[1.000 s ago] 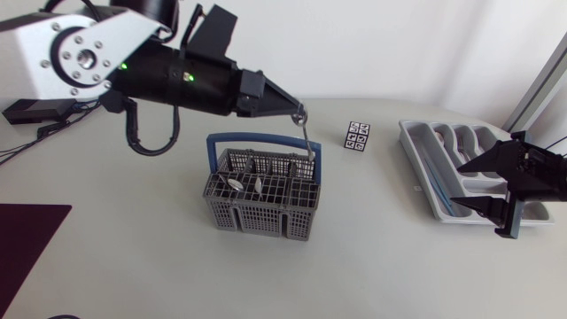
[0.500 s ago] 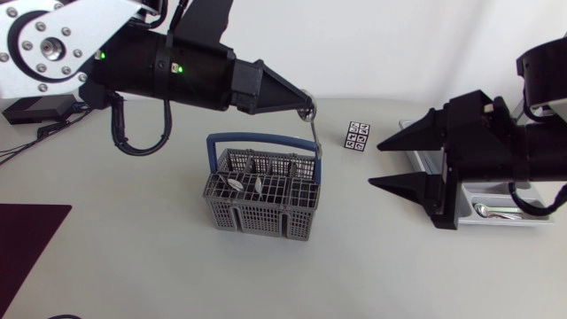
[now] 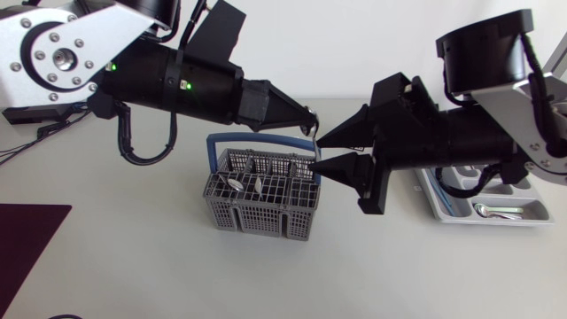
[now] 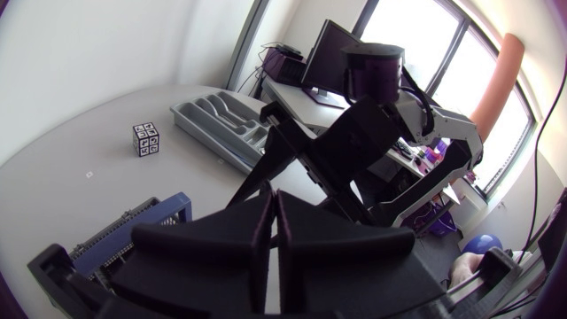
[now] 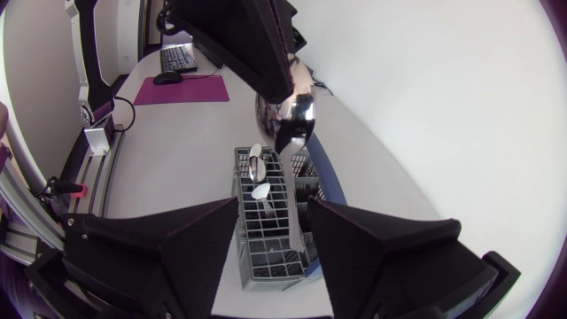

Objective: Transfer all utensils from the basket to the drawer tray.

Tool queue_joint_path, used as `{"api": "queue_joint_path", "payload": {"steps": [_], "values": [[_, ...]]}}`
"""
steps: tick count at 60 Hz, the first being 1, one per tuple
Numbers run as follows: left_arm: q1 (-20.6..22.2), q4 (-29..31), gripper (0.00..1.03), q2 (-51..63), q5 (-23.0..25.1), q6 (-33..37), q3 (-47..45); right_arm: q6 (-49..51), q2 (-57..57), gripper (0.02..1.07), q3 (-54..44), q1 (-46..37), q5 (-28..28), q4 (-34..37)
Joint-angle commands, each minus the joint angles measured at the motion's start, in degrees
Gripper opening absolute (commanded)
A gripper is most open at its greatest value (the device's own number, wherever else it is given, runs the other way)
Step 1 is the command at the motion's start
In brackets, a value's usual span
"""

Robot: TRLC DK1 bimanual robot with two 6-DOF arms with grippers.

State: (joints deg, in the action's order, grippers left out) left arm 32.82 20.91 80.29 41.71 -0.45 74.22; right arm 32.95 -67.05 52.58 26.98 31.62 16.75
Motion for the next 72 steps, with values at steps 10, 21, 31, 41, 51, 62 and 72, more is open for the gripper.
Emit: {"api": "queue_joint_path", "payload": {"steps": [10, 21, 31, 41, 51, 62, 72], "values": [[0.14, 0.89, 0.03, 1.10, -0.05, 2.03, -2.41, -1.92, -1.86, 0.18, 1.92, 2.20, -1.82, -2.43], [0.05, 0.89, 0.03, 0.57, -0.05, 2.29, -3.29, -1.84, -2.39, 0.08, 2.00, 2.29, -1.82, -1.90], [0.14, 0.80, 0.04, -0.14, -0.76, 2.56, -3.46, -1.75, -2.74, 0.07, 1.12, 2.29, -1.82, -1.02], [0.14, 0.28, 0.27, -0.49, -2.78, 2.91, -2.76, -0.61, -3.27, 0.07, -0.02, 2.64, -1.82, 0.39], [0.14, 0.19, 0.50, -0.31, -12.71, 6.95, -0.65, 1.68, -3.18, 0.07, -2.57, 2.02, -1.82, 1.53], [-3.73, 2.65, 0.53, 1.01, -22.55, 10.56, 1.46, 6.95, -0.28, 0.07, -5.99, -4.13, -1.12, 4.78], [-5.40, 5.99, 0.52, -0.66, -28.00, 16.53, -0.91, 15.04, 2.53, 0.07, -7.84, -15.12, 1.96, 10.14]]}}
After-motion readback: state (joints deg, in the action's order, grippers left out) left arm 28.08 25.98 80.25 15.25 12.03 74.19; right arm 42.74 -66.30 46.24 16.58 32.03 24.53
